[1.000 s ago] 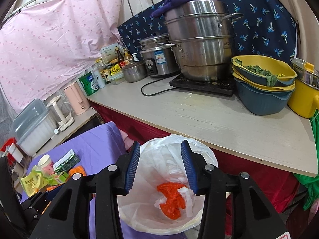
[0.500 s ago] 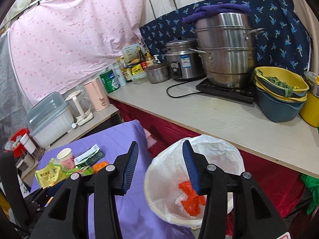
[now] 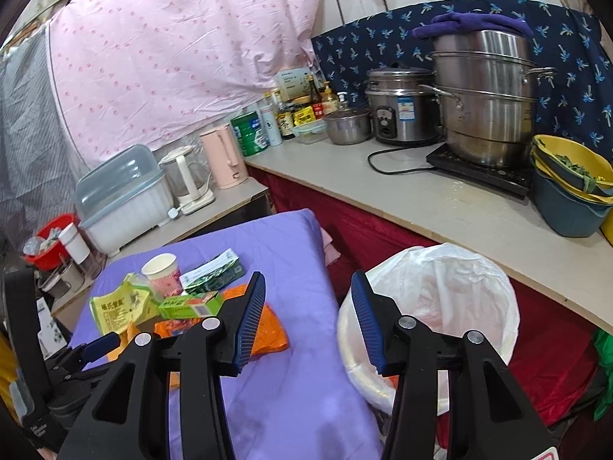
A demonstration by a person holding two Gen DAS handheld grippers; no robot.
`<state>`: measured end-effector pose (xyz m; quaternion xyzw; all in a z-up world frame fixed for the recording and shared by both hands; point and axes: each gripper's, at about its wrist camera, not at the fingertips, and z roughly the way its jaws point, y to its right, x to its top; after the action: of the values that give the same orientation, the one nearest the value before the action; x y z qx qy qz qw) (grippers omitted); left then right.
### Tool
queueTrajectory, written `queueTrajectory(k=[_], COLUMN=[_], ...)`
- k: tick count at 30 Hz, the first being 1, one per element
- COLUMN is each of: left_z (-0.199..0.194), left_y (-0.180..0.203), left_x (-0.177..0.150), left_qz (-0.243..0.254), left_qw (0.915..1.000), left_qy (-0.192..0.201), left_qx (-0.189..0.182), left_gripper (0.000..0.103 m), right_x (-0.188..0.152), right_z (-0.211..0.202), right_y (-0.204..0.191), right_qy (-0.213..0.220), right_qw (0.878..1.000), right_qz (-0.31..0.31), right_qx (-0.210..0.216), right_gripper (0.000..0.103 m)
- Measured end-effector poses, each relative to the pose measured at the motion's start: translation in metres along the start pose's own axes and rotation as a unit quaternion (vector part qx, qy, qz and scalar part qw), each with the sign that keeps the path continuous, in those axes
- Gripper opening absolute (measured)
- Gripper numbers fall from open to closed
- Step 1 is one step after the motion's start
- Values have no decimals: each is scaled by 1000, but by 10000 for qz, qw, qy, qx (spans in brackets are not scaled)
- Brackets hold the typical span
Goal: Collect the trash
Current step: 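Grasp the orange foam net with the left tool and lift it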
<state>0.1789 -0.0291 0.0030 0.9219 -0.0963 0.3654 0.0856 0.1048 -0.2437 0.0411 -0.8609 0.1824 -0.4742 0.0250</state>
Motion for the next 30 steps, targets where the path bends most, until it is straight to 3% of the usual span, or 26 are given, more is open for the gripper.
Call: queueTrajectory(k=[12, 21, 24, 27, 28, 30], left_z=[46, 81, 93, 102, 103, 103], left_y=[-75, -93, -95, -99, -100, -105], left_x=[-27, -37, -40, -45, -47, -51], left_qz=[-707, -1147, -1182, -1204, -1202, -1212], left_qw=[9940, 9886, 9874, 9855, 9847, 9837], left_qy=[-703, -968, -1050, -1196, -1257, -1307], left_qx=[439, 111, 41, -57, -134, -228], left_gripper=[72, 71, 59, 39, 28, 21], right_x=[-34, -61, -68, -75, -77, -80], right_z=[35, 74, 83, 93, 96, 101], right_y=[-44, -56, -57, -58, -59, -60], right_qy=[-483, -911, -1025, -1126, -1156, -1217], right_qw=[9982, 9951, 9940, 9930, 9926, 9919], right_qz=[-177, -80, -53, -50, -57, -56], right_qx=[303, 376, 372, 362, 361, 355], right_gripper=[46, 46, 46, 46, 46, 46])
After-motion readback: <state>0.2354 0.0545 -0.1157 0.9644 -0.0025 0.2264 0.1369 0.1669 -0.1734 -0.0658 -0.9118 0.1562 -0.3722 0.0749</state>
